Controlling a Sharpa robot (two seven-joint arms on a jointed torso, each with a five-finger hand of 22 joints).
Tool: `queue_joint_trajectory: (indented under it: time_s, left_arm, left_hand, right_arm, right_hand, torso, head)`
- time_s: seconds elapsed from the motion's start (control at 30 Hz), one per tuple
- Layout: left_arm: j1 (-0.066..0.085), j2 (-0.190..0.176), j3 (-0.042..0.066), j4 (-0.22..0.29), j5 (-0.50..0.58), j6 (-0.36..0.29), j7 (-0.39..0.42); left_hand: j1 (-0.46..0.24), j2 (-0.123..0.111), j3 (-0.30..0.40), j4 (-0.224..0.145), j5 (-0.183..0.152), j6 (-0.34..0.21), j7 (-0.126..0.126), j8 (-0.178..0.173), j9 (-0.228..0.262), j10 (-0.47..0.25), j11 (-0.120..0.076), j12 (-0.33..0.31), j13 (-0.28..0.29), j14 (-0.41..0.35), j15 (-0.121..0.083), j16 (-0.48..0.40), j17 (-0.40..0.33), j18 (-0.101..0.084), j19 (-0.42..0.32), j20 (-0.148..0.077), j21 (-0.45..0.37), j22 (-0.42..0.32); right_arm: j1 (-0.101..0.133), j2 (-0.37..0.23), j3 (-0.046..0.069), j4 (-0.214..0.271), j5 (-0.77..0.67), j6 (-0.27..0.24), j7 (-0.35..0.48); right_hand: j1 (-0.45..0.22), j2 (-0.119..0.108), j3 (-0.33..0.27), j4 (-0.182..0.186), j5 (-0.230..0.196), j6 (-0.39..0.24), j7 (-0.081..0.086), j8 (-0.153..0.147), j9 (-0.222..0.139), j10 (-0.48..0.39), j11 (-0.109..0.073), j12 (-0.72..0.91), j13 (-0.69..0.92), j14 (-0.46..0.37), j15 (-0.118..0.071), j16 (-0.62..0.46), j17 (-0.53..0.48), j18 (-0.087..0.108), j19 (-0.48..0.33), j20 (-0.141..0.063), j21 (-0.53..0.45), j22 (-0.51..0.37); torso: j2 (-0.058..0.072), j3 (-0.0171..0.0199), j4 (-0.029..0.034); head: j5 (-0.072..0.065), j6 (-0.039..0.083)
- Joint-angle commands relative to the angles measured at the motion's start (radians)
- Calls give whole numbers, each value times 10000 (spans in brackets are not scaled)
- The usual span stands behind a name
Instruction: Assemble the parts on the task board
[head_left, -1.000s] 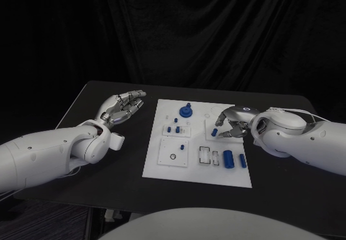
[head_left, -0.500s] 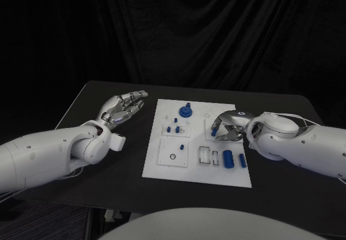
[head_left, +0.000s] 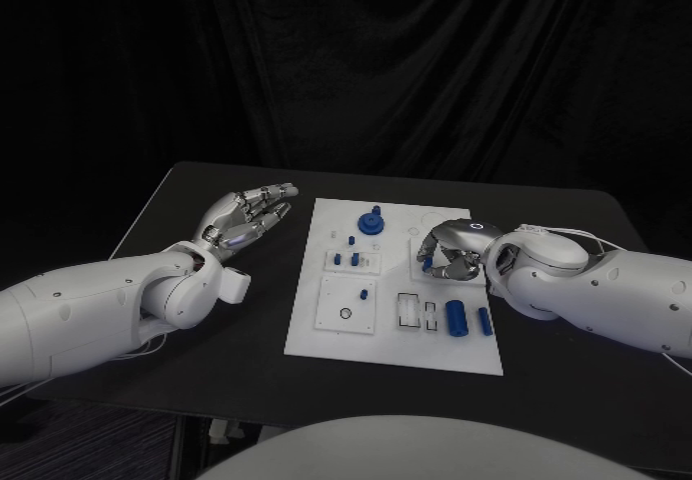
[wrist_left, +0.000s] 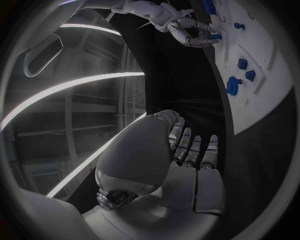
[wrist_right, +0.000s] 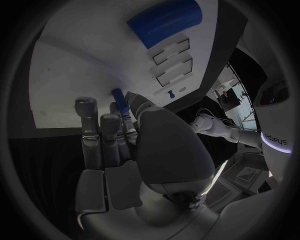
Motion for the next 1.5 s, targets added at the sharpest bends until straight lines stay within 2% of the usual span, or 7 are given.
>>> queue_joint_trajectory:
  time_s: [0.03,0.17,0.4,0.6,0.83,1.27,1.5]
  left_arm:
    - [12,30,8,1,181,364,2034]
    - [8,34,8,-3,291,415,2009]
    - [3,40,7,-15,367,502,1919]
    - [-3,57,7,-38,383,618,1817]
    - [-7,65,7,-61,386,741,1686]
    - [-9,42,7,-54,458,787,1533]
    - [-9,88,7,-105,502,853,1546]
  left_hand:
    - [19,79,14,-57,39,111,93,64,16,-1,92,76,-26,5,78,68,1,37,21,44,21,13]
    - [-204,88,-85,92,-327,106,115,91,18,-27,114,125,-178,-39,55,-23,-27,-24,41,45,16,-42]
    - [-198,88,-81,77,-271,96,122,91,17,-29,125,137,-205,-31,73,0,-24,-36,47,49,16,-44]
    - [-195,77,-85,65,-259,67,127,79,12,-45,130,102,-225,-30,83,-1,-24,-41,54,51,18,-32]
    - [-190,71,-86,39,-251,36,143,71,7,-73,151,102,-263,-4,135,73,-13,-57,88,60,31,26]
    - [-182,66,-90,-24,-266,-166,134,-6,-28,-161,134,30,-380,83,244,230,8,-109,182,65,61,123]
    - [-192,95,-86,-53,-271,-146,145,31,-18,-160,153,177,-443,211,354,491,41,-162,363,70,126,354]
  right_arm:
    - [-38,27,4,-61,-10,-435,93]
    - [-49,36,4,-80,-21,-464,-40]
    - [-57,43,4,-82,-214,-406,-305]
    - [-59,8,5,23,-262,-733,-237]
    - [-38,-153,10,420,-274,-1168,-100]
    - [645,-506,12,1683,-399,-1365,-217]
    - [770,-462,11,2235,-649,-1353,-254]
  right_hand:
    - [208,46,286,-129,91,291,-94,205,140,402,-113,-71,19,90,-89,21,87,-180,84,-85,143,726]
    - [386,-1,813,-384,-138,282,-107,282,254,823,-185,-229,16,118,-163,-21,101,-199,103,-191,246,749]
    - [433,-176,1173,-651,-214,313,-108,361,362,1004,-191,-398,26,40,-178,-114,-37,-183,6,-224,197,728]
    - [495,-158,1462,-928,-672,435,-152,491,510,1328,-256,-383,97,67,-232,-134,8,-207,6,-272,452,764]
    - [363,-152,1484,-945,-1105,532,-194,583,617,1412,-292,-432,109,167,-253,-101,152,-253,94,-283,756,815]
    - [301,-127,1494,-934,-1365,570,-232,616,683,1596,-349,-442,126,276,-294,-78,304,-288,188,-308,987,858]
    - [195,-128,1486,-867,-1633,486,-249,540,684,1729,-383,-522,115,480,-323,-4,619,-340,339,-331,1273,915]
  torso:
    - [-4,-1,-11]
    - [-6,-6,-11]
    - [-4,-1,-6]
    - [-6,-4,-5]
    - [-7,-8,-6]
    - [-16,-13,-2]
    - [-17,-36,4]
  head:
    - [28,0]
    - [36,0]
    - [22,0]
    - [48,0]
    - [84,0]
    - [267,0]
    - [306,0]
